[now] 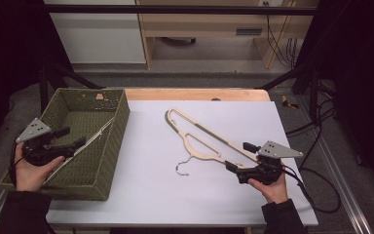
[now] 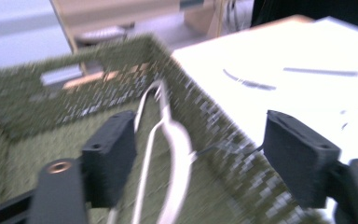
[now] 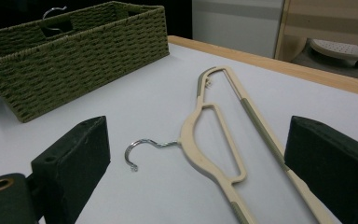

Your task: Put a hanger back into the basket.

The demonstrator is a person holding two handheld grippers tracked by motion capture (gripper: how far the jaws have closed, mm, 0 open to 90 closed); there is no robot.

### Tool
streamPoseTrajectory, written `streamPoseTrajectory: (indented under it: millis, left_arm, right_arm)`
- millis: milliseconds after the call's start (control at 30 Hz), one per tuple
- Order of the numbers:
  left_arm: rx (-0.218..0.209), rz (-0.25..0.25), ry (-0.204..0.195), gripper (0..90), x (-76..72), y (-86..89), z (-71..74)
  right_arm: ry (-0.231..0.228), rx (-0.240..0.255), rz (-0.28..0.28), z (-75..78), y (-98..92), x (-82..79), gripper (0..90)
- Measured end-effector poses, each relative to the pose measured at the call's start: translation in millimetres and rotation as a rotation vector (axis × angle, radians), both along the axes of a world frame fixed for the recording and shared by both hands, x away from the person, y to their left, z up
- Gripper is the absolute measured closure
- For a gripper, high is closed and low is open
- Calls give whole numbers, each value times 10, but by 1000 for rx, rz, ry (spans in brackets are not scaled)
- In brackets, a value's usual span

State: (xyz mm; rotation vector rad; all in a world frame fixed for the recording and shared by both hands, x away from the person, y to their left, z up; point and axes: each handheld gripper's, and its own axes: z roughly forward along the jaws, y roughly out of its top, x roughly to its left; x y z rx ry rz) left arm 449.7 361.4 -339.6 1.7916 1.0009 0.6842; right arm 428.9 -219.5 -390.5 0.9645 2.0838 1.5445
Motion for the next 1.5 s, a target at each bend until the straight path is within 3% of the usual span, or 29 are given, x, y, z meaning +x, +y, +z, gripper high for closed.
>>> streamPoseTrajectory:
  millis: [200, 367, 600, 900, 1133, 1500]
  left_arm:
    - [-88, -57, -85, 141, -189, -353, 110]
    - [-99, -117, -101, 104, -255, -737, 111]
    - [-106, -173, -109, 97, -279, -1131, 20]
    - [-75, -230, -47, 102, -167, -1571, -189]
    - [-46, -267, -22, 114, -54, -1914, -308]
    - [-12, -292, 78, 171, 199, -2379, -627]
  right_arm:
    - [11, 9, 0, -11, 19, 23, 66]
    - [6, 19, -4, -3, 11, 29, 65]
    - [3, 18, -24, -11, 9, 41, 58]
    - [5, 24, -31, -44, -20, 47, 66]
    - [16, 23, -23, -44, -24, 54, 77]
    - [50, -24, -35, -71, -24, 69, 95]
